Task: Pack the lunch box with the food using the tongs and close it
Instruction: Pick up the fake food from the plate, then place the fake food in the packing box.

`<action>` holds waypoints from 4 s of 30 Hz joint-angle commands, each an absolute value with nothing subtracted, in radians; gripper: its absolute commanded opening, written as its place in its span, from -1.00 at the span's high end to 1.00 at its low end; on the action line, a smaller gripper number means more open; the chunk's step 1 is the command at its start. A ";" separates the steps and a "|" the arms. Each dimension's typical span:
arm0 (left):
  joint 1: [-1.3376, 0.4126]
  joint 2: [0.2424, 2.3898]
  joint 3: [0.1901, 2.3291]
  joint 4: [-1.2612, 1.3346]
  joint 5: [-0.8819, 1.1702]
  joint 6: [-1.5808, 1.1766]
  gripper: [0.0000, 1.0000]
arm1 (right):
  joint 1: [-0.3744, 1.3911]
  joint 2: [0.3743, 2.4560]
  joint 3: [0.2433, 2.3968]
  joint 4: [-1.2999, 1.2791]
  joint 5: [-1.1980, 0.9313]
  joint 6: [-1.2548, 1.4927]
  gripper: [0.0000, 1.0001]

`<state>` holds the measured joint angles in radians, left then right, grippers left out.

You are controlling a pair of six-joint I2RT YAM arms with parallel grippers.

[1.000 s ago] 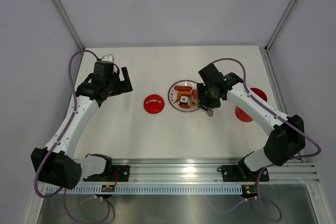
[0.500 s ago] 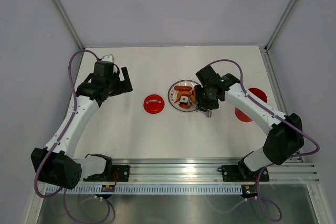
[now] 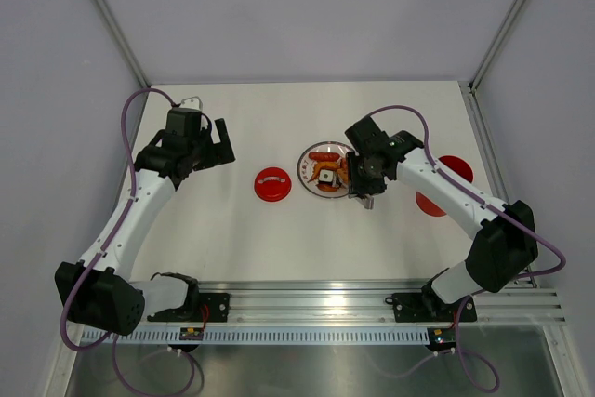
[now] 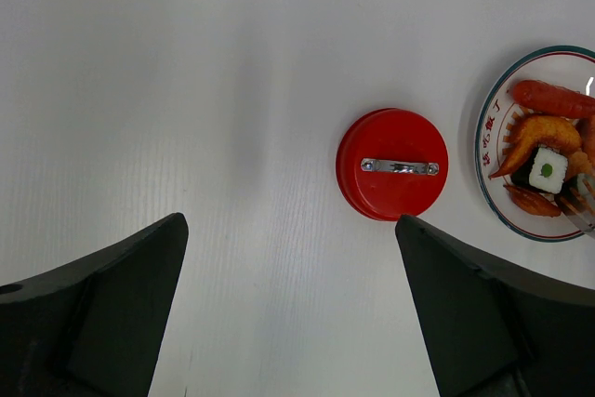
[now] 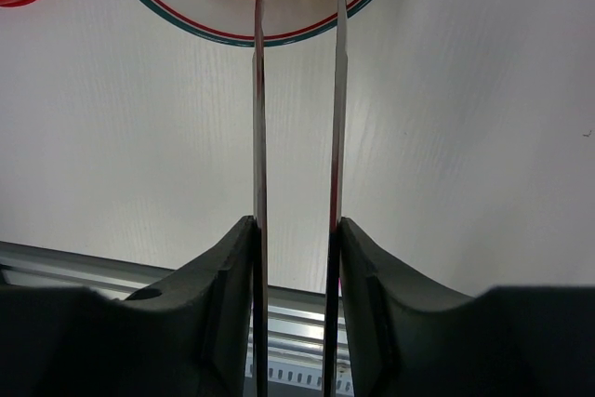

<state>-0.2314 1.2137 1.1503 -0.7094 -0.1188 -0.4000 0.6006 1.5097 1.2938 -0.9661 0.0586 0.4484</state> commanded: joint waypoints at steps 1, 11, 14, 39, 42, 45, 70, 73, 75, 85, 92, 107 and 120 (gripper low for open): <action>-0.233 1.209 1.160 -0.683 -0.123 -0.397 -0.98 | 0.617 1.485 1.325 -0.971 0.071 0.449 0.78; -0.235 1.209 1.161 -0.681 -0.112 -0.402 -0.98 | 0.621 1.407 1.388 -1.005 0.077 0.462 1.00; -0.233 1.209 1.166 -0.680 -0.091 -0.403 -0.98 | 0.620 1.396 1.401 -1.019 0.084 0.465 1.00; -0.336 1.269 1.209 -0.672 -0.048 -0.403 -0.98 | 0.621 1.401 1.388 -1.012 0.098 0.480 1.00; -0.360 1.279 1.215 -0.673 -0.046 -0.399 -0.98 | 0.620 1.404 1.388 -1.009 0.101 0.480 1.00; -0.385 1.290 1.216 -0.673 -0.046 -0.394 -0.98 | 0.621 1.410 1.385 -1.006 0.103 0.480 1.00; -0.431 1.342 1.241 -0.696 -0.037 -0.385 -0.98 | 0.620 1.313 1.558 -1.176 0.351 0.479 1.00; -0.433 1.342 1.241 -0.698 -0.037 -0.382 -0.98 | 0.618 1.290 1.586 -1.230 0.434 0.495 1.00; -0.433 1.344 1.241 -0.699 -0.037 -0.380 -0.98 | 0.618 1.270 1.598 -1.261 0.475 0.515 1.00; -0.433 1.356 1.253 -0.690 -0.006 -0.380 -0.98 | 0.592 1.186 1.638 -1.483 0.646 0.649 1.00; -0.433 1.370 1.264 -0.692 0.040 -0.379 -0.98 | 0.589 1.143 1.628 -1.609 0.699 0.784 1.00; -0.434 1.384 1.290 -0.707 0.041 -0.367 -0.98 | 0.583 1.040 1.457 -1.635 0.704 0.907 1.00; -0.453 1.393 1.289 -0.706 0.043 -0.374 -0.98 | 0.557 0.940 1.361 -1.635 0.663 0.916 1.00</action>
<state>-0.4454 1.3888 1.2465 -0.7181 0.0235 -0.3878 0.5678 0.9649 1.3697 -1.3674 0.6357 0.8795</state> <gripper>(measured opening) 0.987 0.422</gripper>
